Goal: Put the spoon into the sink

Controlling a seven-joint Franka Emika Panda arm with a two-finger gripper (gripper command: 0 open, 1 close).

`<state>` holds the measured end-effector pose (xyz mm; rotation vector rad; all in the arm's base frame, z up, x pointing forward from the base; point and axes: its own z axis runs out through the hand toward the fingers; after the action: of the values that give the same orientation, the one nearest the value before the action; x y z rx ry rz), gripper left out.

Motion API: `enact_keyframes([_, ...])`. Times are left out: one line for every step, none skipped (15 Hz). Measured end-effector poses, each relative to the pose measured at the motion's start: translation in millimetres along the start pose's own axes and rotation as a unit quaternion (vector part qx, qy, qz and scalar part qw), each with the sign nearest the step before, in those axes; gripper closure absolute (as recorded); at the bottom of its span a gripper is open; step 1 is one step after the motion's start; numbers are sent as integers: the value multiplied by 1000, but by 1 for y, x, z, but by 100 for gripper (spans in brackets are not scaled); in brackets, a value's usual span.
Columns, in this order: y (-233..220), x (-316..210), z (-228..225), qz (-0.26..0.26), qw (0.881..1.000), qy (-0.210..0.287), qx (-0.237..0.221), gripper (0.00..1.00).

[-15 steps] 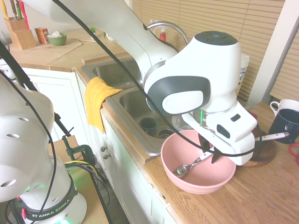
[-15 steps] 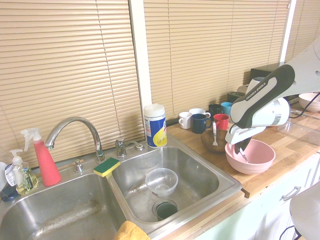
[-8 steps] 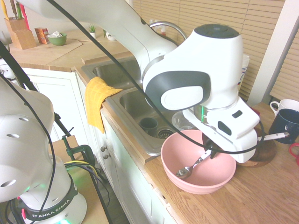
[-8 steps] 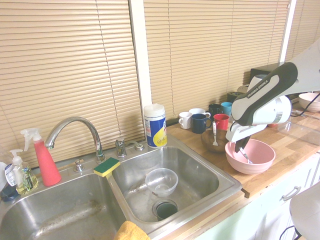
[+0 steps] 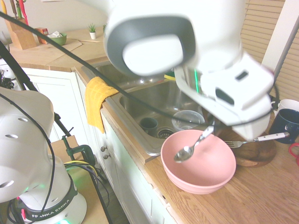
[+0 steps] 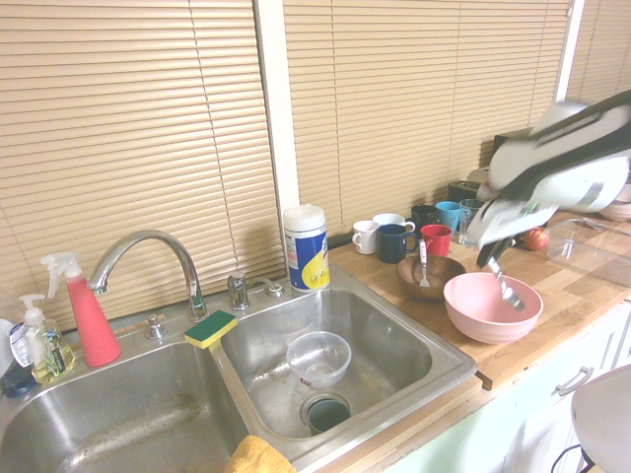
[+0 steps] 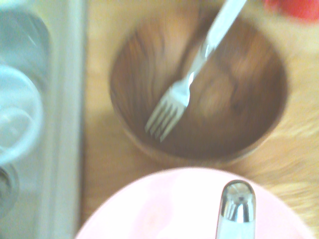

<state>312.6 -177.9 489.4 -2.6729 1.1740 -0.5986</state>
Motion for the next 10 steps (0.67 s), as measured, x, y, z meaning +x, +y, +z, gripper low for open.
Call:
enact_keyframes([-14, -5, -12, -11, 1000, 7, 0, 100])
enact_keyframes([-34, -15, -16, -23, 1000, 14, -5, 100])
enact_keyframes([-58, -27, -15, -38, 999, 19, -14, 100])
enact_keyframes([-84, -42, -11, -56, 998, 23, -24, 100])
enact_keyframes([-109, -59, -6, -74, 996, 27, -33, 100])
enact_keyframes([-133, -78, -1, -92, 994, 34, -41, 100])
enact_keyframes([-153, -95, 3, -109, 992, 42, -48, 100])
enact_keyframes([-171, -110, 6, -124, 990, 50, -54, 100])
enact_keyframes([-191, -127, 9, -139, 987, 58, -62, 100])
enact_keyframes([-212, -143, 12, -154, 984, 65, -68, 100])
